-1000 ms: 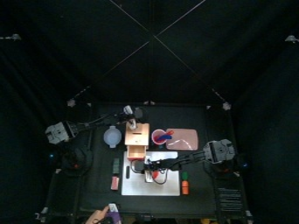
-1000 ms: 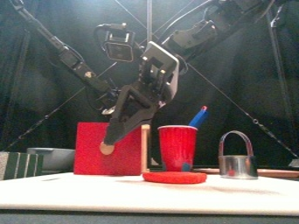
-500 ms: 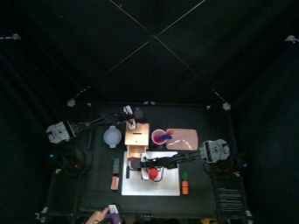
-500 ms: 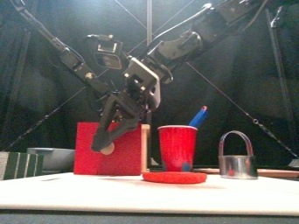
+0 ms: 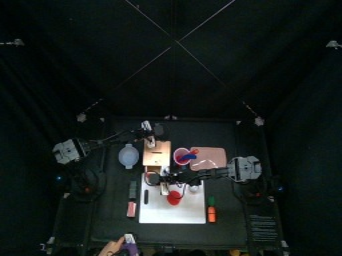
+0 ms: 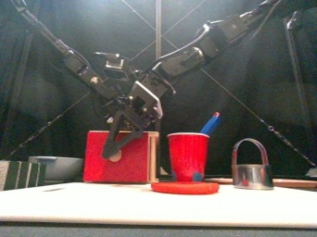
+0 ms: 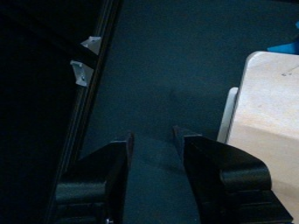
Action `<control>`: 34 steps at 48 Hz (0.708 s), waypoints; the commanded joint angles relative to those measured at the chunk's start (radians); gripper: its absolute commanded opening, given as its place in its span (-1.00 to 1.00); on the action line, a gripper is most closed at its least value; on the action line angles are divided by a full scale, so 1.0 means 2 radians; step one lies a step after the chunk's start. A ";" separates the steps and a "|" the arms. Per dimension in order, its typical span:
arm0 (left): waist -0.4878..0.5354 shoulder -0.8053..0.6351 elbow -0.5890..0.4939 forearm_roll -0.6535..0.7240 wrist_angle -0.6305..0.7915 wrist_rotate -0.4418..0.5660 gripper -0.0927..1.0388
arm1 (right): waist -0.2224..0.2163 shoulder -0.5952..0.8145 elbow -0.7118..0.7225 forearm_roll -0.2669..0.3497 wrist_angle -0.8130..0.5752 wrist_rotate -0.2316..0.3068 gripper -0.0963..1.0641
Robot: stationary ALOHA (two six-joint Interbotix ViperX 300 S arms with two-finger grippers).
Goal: Get the cutter from the drawer then cut the dough then place the extra dough in the bowl
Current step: Shut the drawer
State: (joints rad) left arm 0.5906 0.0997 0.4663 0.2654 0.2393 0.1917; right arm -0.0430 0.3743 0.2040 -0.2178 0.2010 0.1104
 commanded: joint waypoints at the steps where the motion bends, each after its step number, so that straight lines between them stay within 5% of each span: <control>1: 0.001 -0.005 -0.007 -0.001 -0.006 0.000 0.57 | -0.020 -0.012 -0.016 -0.011 0.004 0.000 -0.20; 22: 0.002 -0.005 -0.009 -0.008 -0.008 0.000 0.57 | -0.048 -0.012 -0.021 -0.029 0.004 -0.001 -0.20; 34: 0.005 -0.024 -0.019 -0.011 -0.021 -0.004 0.57 | -0.018 -0.035 -0.019 -0.011 0.012 0.002 -0.20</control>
State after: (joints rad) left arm 0.5937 0.0936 0.4648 0.2470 0.2178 0.1887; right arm -0.1089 0.3712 0.1779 -0.2577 0.2178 0.1104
